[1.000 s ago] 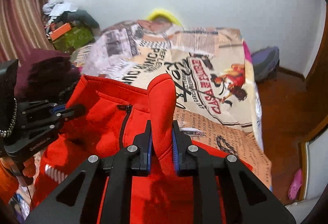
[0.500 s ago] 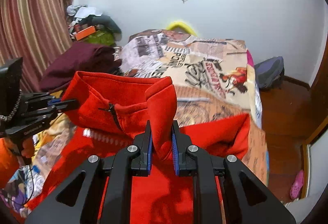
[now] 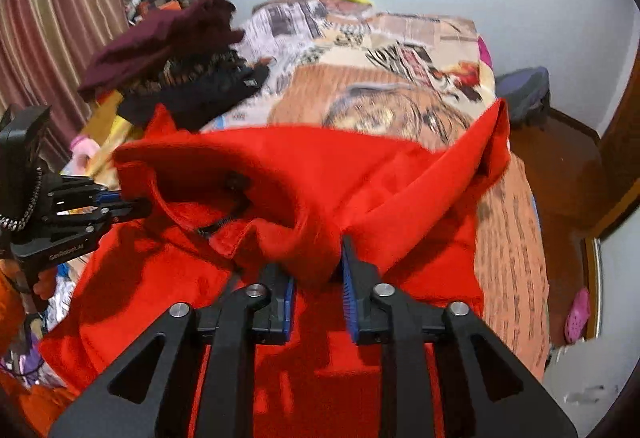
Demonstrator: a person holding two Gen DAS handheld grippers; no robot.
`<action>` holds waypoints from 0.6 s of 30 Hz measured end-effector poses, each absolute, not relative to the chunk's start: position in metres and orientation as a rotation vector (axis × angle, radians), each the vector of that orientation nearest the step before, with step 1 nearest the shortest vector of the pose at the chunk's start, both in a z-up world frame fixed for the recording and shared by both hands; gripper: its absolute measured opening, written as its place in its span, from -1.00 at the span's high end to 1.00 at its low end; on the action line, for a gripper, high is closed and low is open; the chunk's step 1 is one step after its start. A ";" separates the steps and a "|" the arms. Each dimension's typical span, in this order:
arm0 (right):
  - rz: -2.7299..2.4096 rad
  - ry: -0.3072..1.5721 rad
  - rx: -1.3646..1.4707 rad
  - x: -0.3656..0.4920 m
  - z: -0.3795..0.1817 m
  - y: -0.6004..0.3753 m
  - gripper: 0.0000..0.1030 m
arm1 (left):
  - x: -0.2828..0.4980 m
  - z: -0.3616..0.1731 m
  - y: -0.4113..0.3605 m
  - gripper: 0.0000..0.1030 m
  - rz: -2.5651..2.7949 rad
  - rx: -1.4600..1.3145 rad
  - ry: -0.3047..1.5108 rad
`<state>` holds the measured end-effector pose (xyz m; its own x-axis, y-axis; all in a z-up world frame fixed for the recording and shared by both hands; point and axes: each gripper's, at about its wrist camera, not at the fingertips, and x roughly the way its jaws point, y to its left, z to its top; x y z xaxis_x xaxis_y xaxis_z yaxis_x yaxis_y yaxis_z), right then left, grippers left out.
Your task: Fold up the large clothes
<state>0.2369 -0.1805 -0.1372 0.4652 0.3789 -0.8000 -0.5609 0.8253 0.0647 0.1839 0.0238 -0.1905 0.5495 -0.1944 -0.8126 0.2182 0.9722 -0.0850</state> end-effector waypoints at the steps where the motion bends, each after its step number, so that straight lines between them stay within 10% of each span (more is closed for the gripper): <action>1: 0.572 0.922 -0.223 0.234 -0.136 -0.183 0.54 | 0.181 -0.193 0.023 0.63 -0.240 0.038 0.967; 14: 0.441 0.868 -0.143 0.230 -0.099 -0.228 0.46 | 0.168 -0.162 0.086 -0.07 -0.014 -0.046 0.906; 18: 0.382 0.835 -0.072 0.244 -0.089 -0.240 -0.14 | 0.183 -0.153 0.111 -0.21 0.073 -0.081 0.878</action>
<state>0.2445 -0.2395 -0.0892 0.6076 0.3027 -0.7343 -0.3583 0.9296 0.0867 0.1831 0.1106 -0.1531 0.6367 0.0306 -0.7705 -0.0974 0.9944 -0.0410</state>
